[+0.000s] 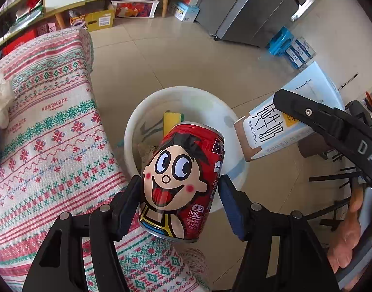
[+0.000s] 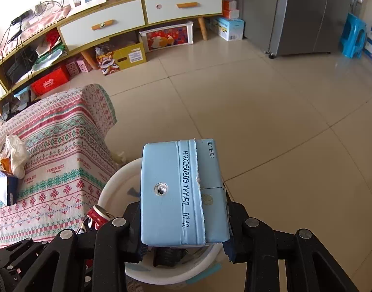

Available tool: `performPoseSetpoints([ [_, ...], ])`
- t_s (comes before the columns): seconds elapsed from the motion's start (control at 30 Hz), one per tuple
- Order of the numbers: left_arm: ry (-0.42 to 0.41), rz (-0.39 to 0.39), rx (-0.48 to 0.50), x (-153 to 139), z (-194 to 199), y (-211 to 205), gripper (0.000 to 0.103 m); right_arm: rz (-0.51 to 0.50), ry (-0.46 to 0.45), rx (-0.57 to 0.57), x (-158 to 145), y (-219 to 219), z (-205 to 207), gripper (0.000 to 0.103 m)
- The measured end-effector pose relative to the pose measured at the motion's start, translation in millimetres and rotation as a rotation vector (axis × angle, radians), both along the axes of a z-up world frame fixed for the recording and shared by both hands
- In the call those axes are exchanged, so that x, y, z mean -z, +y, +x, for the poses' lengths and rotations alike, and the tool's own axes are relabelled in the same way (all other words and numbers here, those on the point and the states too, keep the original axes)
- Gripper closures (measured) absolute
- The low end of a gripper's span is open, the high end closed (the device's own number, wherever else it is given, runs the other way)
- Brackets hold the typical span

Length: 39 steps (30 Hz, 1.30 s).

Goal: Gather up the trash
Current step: 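Open both tools to drop the can and milk carton into the bin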

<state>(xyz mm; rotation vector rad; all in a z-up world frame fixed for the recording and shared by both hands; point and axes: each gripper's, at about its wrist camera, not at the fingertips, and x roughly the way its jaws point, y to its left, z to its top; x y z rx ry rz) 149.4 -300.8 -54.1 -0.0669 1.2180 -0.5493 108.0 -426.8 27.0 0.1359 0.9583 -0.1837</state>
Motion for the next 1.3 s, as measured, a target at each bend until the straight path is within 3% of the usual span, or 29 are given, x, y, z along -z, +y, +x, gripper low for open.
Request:
performPoseSetpoints([
  [0.17, 0.010, 0.028, -0.022, 22.0, 18.1, -12.7, 0.035, -0.127, 0.051, -0.015, 10.6, 8.1, 12.7, 0.058],
  [0.23, 0.021, 0.012, -0.035, 25.8, 20.3, -9.1, 0.035, -0.147, 0.059, -0.021, 12.6, 9.6, 13.7, 0.049],
  [0.4, 0.001, -0.016, -0.035, 17.6, 19.4, 0.7, 0.035, -0.118, 0.039, -0.030, 8.7, 10.8, 11.8, 0.045],
  [0.57, 0.003, -0.036, -0.055, 12.6, 15.6, 18.6, 0.035, 0.052, 0.065, -0.014, 14.9, 0.1, 14.1, 0.045],
  [0.67, 0.008, -0.046, -0.078, 11.6, 16.6, 29.1, 0.035, 0.012, 0.070, -0.010, 14.5, 3.8, 12.9, 0.044],
  [0.9, 0.007, -0.029, -0.096, 7.5, 9.0, 50.1, 0.035, 0.023, 0.097, -0.013, 20.1, 6.0, 16.2, 0.043],
  [1.03, -0.026, 0.005, -0.110, -3.8, -1.1, 68.4, 0.035, 0.041, 0.061, -0.009, 14.0, 5.7, 13.9, 0.043],
  [1.23, -0.016, 0.031, -0.145, -10.2, -4.9, 100.9, 0.035, 0.012, 0.104, -0.015, 20.3, 14.6, 17.3, 0.043],
  [1.3, -0.019, 0.038, -0.172, -12.7, -4.2, 116.0, 0.035, 0.011, 0.092, -0.026, 17.6, 18.9, 17.2, 0.037],
])
